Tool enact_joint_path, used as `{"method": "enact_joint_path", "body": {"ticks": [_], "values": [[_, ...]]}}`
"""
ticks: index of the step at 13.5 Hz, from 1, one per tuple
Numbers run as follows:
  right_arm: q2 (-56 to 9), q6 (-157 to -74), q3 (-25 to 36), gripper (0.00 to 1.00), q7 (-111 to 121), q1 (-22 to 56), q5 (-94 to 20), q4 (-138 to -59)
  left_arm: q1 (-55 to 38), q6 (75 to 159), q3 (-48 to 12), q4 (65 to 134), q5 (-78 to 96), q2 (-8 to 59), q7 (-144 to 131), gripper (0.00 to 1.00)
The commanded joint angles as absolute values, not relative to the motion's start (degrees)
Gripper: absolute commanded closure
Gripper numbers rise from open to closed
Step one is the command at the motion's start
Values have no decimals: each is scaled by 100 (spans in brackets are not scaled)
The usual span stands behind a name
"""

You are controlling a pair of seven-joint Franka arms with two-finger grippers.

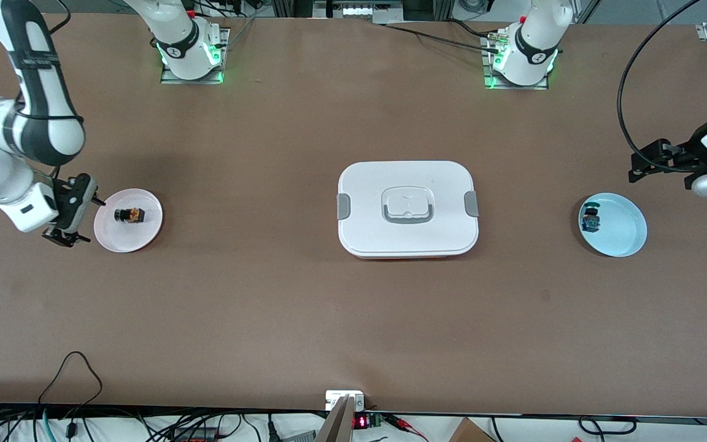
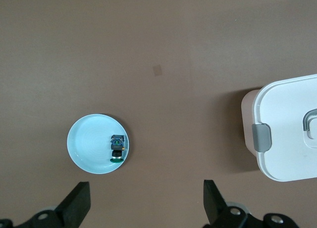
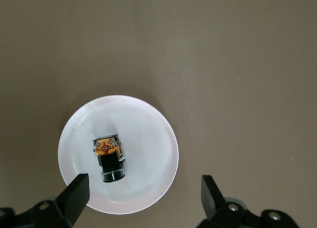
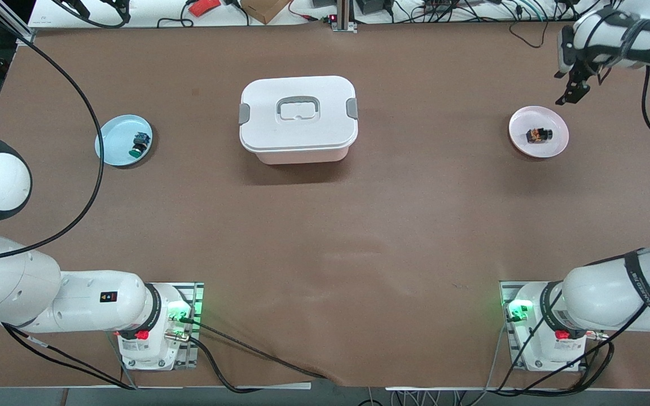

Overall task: Transfer orange switch to right arm and place
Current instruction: 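Open the right gripper and lift it away from the plate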

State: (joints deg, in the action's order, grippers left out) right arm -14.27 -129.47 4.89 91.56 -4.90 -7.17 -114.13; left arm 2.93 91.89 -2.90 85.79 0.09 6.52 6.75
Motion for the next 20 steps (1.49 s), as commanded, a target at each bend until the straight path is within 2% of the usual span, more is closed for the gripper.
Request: {"method": "enact_joint_path", "body": {"ticks": [1,7,11,13,16,20], "values": [[-1310,-12543,404,0,8467,-493,-861,-11101,272,9070,-316,8358,-150,756,589,0],[-1011,-10963,404,0,5419,-97,-853,-10381,272,9062,-316,8358,-149,756,589,0],[-932,-9373,396,0,2862,228,-809,-9898,281,9062,-316,8367,-149,756,589,0],[-853,-8713,404,0,2140,535,-747,-9739,281,9062,-316,8367,-149,756,589,0],[-817,-7904,422,0,1450,519,-633,-9380,281,9062,-316,8358,-141,756,589,0],[-800,-7857,588,0,1547,388,193,-8965,272,9062,-316,8358,-114,756,580,0]]}}
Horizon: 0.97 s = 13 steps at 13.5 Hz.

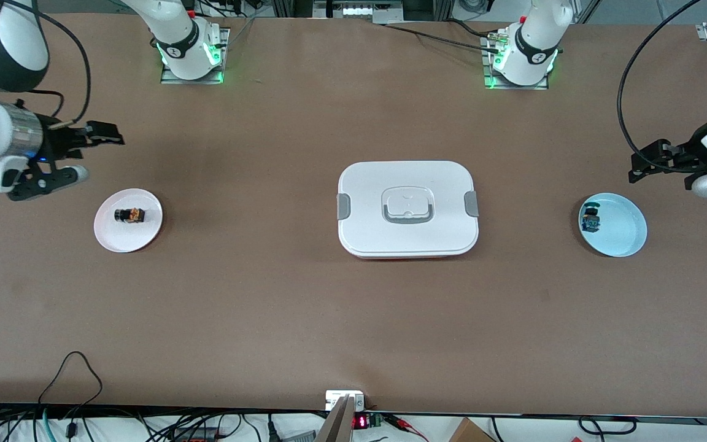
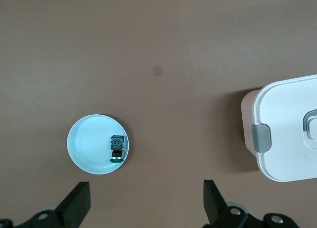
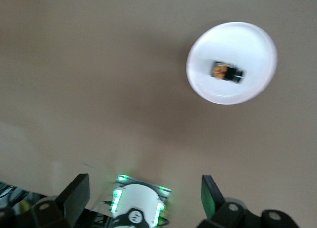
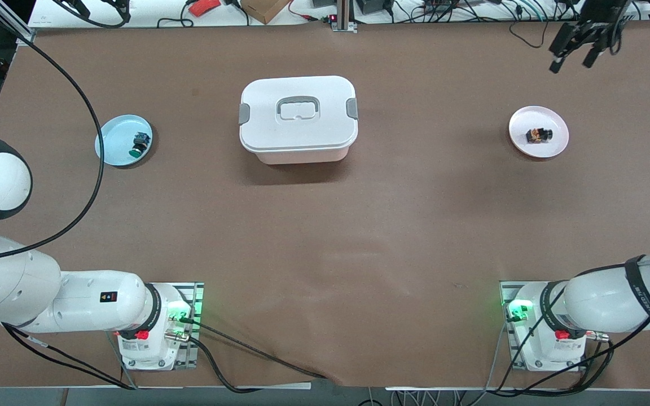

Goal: Transfer orange switch to right arm and place

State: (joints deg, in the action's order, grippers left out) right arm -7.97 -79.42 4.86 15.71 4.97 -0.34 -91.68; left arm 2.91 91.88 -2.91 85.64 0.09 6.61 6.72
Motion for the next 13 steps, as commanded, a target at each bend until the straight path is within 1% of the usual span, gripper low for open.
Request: {"method": "enact_joint_path", "body": {"ticks": [1,2,4,7,8,9,13], "values": [[-826,-8092,719,0,1529,352,132,-8956,272,9062,-316,8358,-106,756,580,0],[-817,-8295,782,0,1434,352,-120,-8956,281,9062,-316,8358,-97,756,589,0],[-800,-8358,800,0,856,343,-237,-8930,281,9062,-316,8358,-97,756,589,0],[-861,-8420,791,0,265,334,-229,-8421,281,9062,-316,8358,-97,756,589,0],[-809,-8429,782,0,220,369,-168,-8385,281,9062,-316,8358,-88,756,589,0],[-678,-8464,774,0,115,369,-89,-8454,281,9062,-325,8358,-97,756,580,0],[-151,-9385,738,0,71,422,26,-9393,264,9062,-325,8350,-88,756,580,0]]}}
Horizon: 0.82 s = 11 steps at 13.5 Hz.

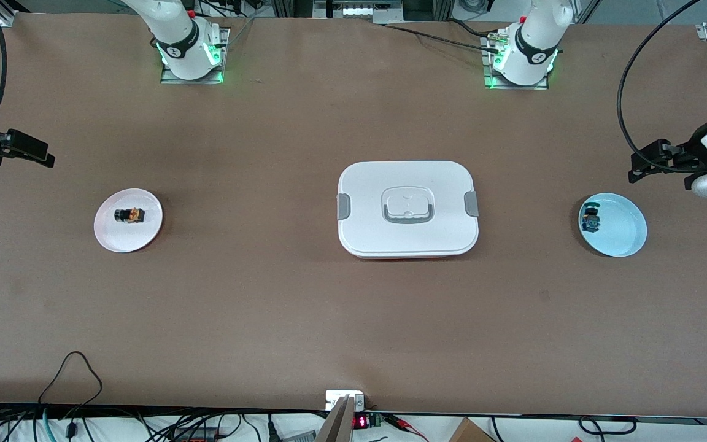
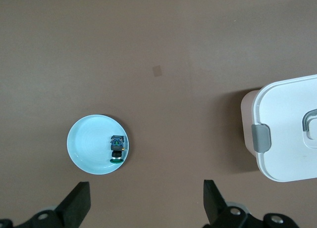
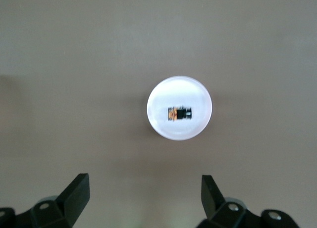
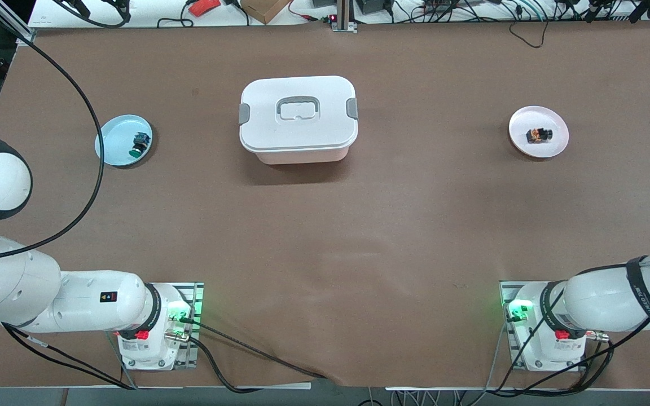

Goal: Transfer orange switch to right arm and place

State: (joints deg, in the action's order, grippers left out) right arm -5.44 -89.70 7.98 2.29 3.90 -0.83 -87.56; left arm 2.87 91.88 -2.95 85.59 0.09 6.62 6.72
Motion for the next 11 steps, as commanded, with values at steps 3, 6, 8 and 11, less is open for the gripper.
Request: {"method": "enact_joint_path", "body": {"ticks": [3,6,8,11], "values": [[-79,-9598,729,0,-106,422,26,-9528,281,9062,-316,8350,-88,756,589,0],[-88,-9239,756,0,18,387,18,-9212,281,9062,-316,8350,-88,756,589,0],[-88,-9080,721,0,9,413,9,-9202,281,9062,-316,8350,-79,756,589,0],[-97,-9070,738,0,35,396,0,-9088,281,9062,-316,8350,-79,756,589,0]]}}
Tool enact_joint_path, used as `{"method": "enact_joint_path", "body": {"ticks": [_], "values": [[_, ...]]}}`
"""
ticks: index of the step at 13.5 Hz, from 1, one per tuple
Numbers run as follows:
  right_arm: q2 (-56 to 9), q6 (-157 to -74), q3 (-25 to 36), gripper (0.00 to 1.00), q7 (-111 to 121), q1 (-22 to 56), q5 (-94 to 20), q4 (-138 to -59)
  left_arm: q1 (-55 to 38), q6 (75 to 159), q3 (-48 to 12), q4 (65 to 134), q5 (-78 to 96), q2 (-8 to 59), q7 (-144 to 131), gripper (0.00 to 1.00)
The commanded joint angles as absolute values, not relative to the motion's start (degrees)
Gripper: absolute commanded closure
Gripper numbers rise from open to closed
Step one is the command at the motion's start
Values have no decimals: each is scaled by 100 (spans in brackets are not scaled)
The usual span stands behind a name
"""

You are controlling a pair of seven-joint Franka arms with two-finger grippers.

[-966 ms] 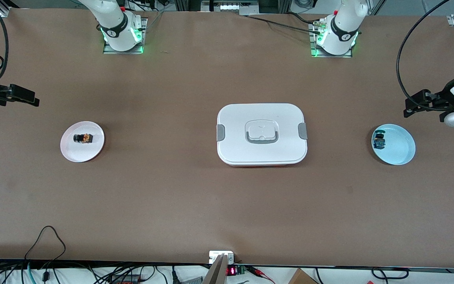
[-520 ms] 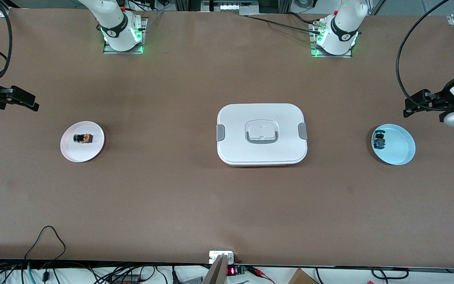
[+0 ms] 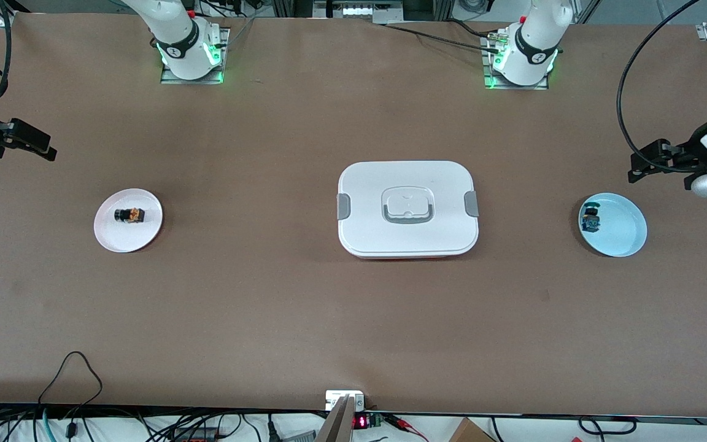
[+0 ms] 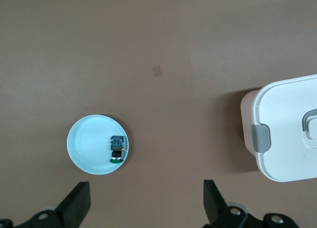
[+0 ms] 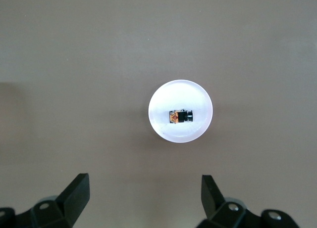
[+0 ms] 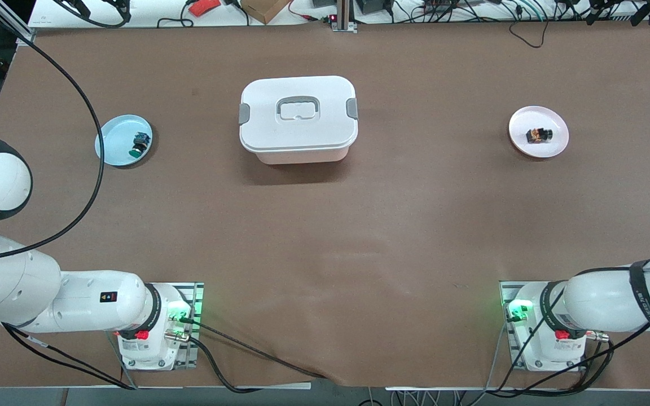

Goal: Transfer orange switch to right arm and place

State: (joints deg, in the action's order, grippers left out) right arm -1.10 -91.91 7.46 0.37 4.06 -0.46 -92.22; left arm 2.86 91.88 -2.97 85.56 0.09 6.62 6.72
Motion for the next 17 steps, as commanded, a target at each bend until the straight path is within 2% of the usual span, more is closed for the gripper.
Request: {"method": "enact_joint_path", "body": {"ticks": [1,17], "values": [[-88,-9053,747,0,122,396,9,-9079,273,9062,-316,8350,-79,756,589,0],[-88,-8834,721,0,-61,413,-17,-9018,272,9062,-316,8350,-79,756,589,0]]}}
